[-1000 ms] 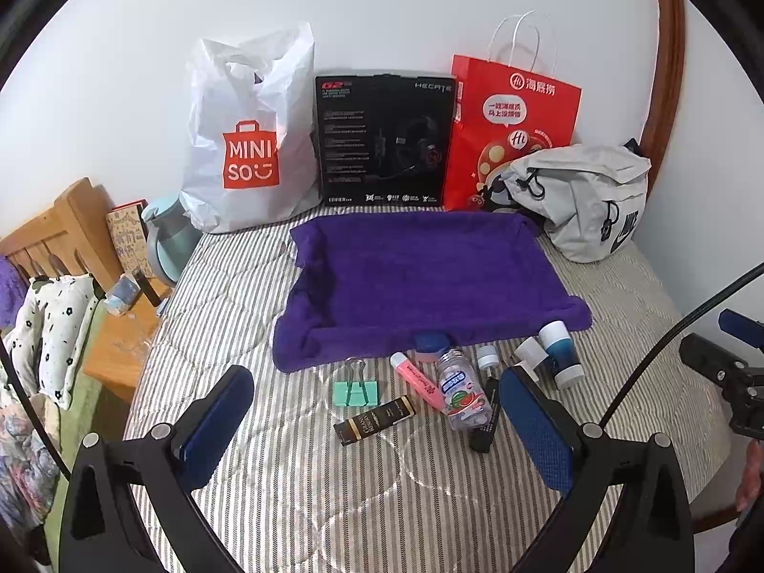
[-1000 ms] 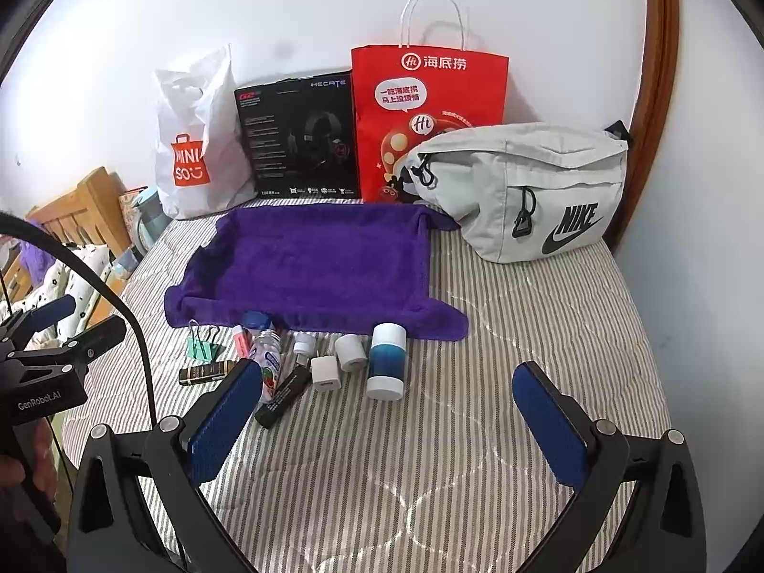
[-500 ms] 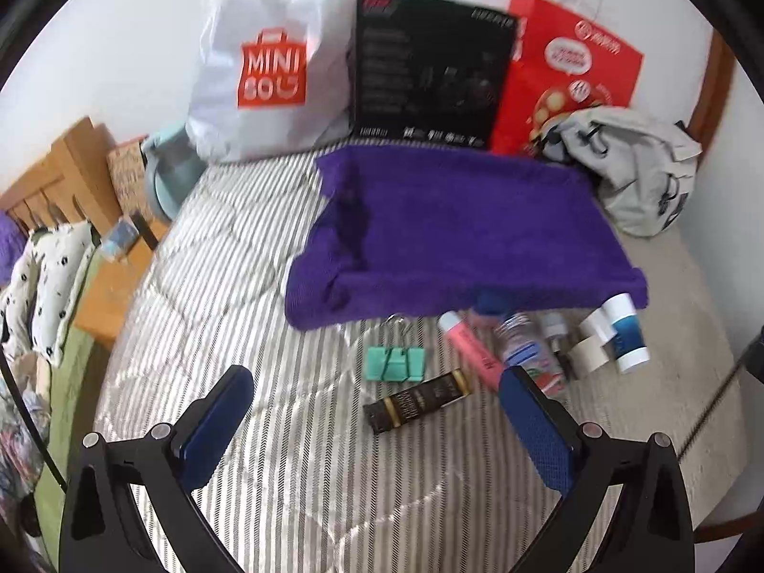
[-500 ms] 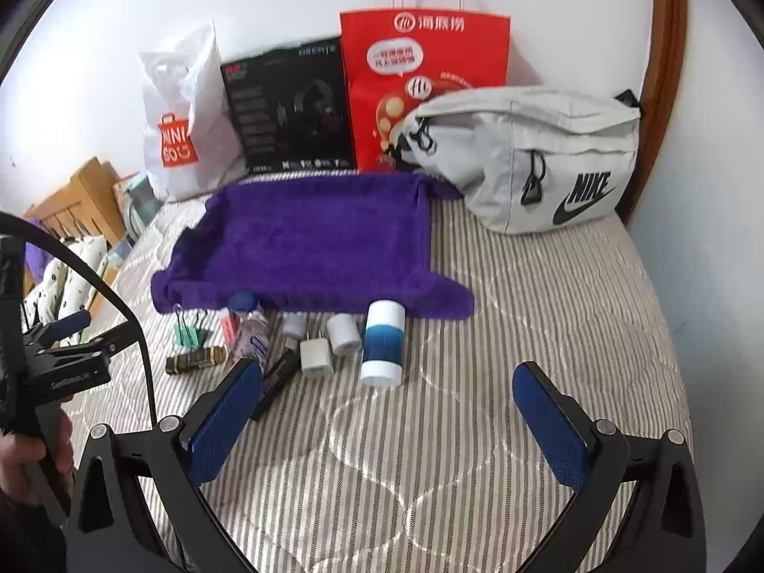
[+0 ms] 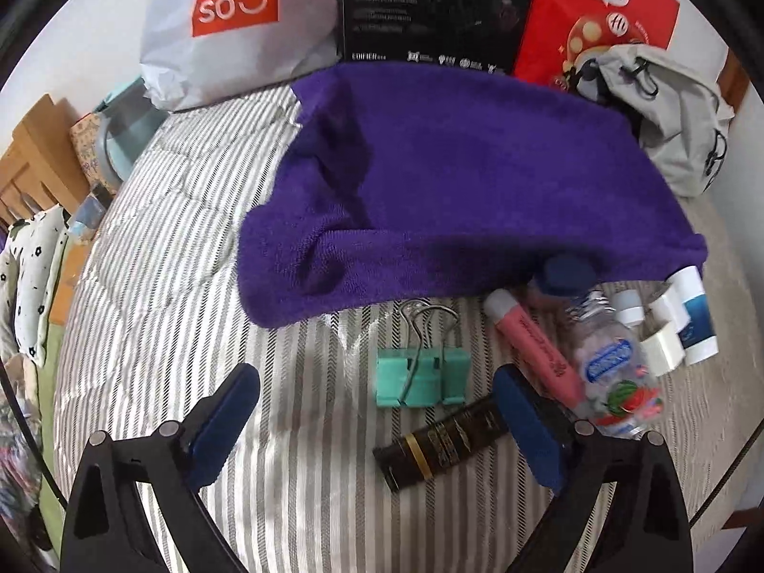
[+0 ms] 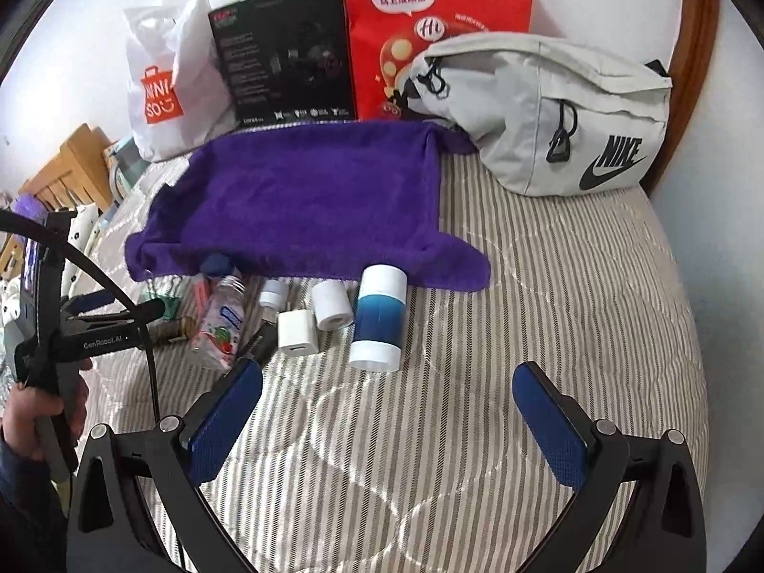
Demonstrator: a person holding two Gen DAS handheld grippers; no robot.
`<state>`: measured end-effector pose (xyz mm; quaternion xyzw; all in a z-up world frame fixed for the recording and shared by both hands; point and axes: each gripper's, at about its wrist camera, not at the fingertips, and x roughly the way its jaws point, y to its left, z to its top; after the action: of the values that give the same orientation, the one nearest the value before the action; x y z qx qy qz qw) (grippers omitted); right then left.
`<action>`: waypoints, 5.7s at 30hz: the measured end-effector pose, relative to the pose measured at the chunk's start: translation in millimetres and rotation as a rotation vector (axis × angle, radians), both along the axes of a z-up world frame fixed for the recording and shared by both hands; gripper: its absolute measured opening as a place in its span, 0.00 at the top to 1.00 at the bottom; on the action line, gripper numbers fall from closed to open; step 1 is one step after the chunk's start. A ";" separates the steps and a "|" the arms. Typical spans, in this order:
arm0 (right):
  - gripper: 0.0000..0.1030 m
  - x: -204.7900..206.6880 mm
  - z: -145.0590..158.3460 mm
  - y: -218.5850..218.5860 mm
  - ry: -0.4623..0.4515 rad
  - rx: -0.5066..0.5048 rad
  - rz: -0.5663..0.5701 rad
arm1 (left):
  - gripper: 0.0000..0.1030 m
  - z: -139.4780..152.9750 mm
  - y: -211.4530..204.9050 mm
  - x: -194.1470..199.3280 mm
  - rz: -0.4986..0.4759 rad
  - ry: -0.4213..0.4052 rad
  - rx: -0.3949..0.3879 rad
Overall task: Organize rigid objects
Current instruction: 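Grasp the blue-and-white container with the right gripper while the left gripper grasps the green binder clip, then set the container on the purple towel with the right gripper while the left gripper sets the clip there, then open both grippers and pull them back toward the remaining items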
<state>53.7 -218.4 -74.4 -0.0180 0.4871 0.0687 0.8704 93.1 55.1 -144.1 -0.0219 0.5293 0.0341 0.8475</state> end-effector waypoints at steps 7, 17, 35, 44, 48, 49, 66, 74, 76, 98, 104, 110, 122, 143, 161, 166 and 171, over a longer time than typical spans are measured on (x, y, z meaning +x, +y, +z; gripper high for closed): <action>0.01 19.3 -21.6 -14.0 0.032 0.026 -0.032 | 0.21 -12.5 4.4 7.9 0.001 0.022 -0.031; 0.12 55.8 -51.7 -9.6 0.081 0.037 -0.038 | 0.61 -2.5 -3.7 7.2 -0.059 -0.022 -0.015; 0.42 79.1 -87.3 -4.6 0.142 -0.076 0.018 | 0.60 -0.8 -5.5 6.9 -0.069 -0.022 -0.006; 0.62 82.8 -85.1 6.0 0.128 -0.089 0.095 | 0.60 -0.5 -4.1 5.5 -0.082 -0.026 -0.016; 0.64 76.3 -86.0 5.2 0.138 -0.080 0.102 | 0.60 -0.6 -4.1 4.3 -0.083 -0.023 -0.008; 0.64 76.4 -86.0 5.4 0.133 -0.077 0.099 | 0.60 -0.7 -5.3 4.8 -0.082 -0.028 -0.002; 0.65 48.5 -62.4 -11.1 0.096 -0.001 0.133 | 0.62 26.8 3.3 -10.2 -0.100 -0.072 -0.076; 0.65 38.9 -30.6 -10.9 0.040 0.047 0.174 | 0.62 54.7 18.7 -9.2 -0.092 -0.121 -0.104; 0.65 45.9 -25.2 -5.7 0.024 0.042 0.182 | 0.62 61.6 20.0 -4.1 -0.099 -0.132 -0.101; 0.65 174.9 -19.6 25.8 -0.050 0.051 0.192 | 0.62 70.9 20.8 99.8 -0.144 -0.162 -0.101; 0.65 221.1 -43.3 39.4 -0.014 0.022 0.189 | 0.62 57.2 23.0 125.1 -0.148 -0.134 -0.100; 0.65 247.0 -69.2 44.1 0.055 -0.020 0.188 | 0.62 44.4 24.1 140.3 -0.146 -0.111 -0.106; 0.44 233.7 -72.0 46.1 0.076 -0.045 0.208 | 0.62 20.9 22.1 174.5 -0.143 -0.084 -0.126; 0.37 126.1 -10.7 1.2 0.025 0.051 0.128 | 0.58 -3.6 0.3 197.2 -0.168 -0.062 0.004; 0.37 55.5 11.7 -19.4 -0.023 0.056 0.098 | 0.25 60.0 0.5 55.6 -0.270 -0.168 0.040; 0.37 39.4 13.1 -17.5 -0.020 0.044 0.103 | 0.25 41.4 10.9 4.0 -0.318 -0.106 0.084; 0.37 26.1 9.7 -14.6 -0.001 0.034 0.105 | 0.25 30.2 1.9 -31.0 -0.387 -0.146 0.059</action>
<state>79.8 -233.0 -64.7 -0.0289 0.4838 0.1224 0.8661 62.1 57.0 -113.9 0.1026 0.4596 -0.1154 0.8746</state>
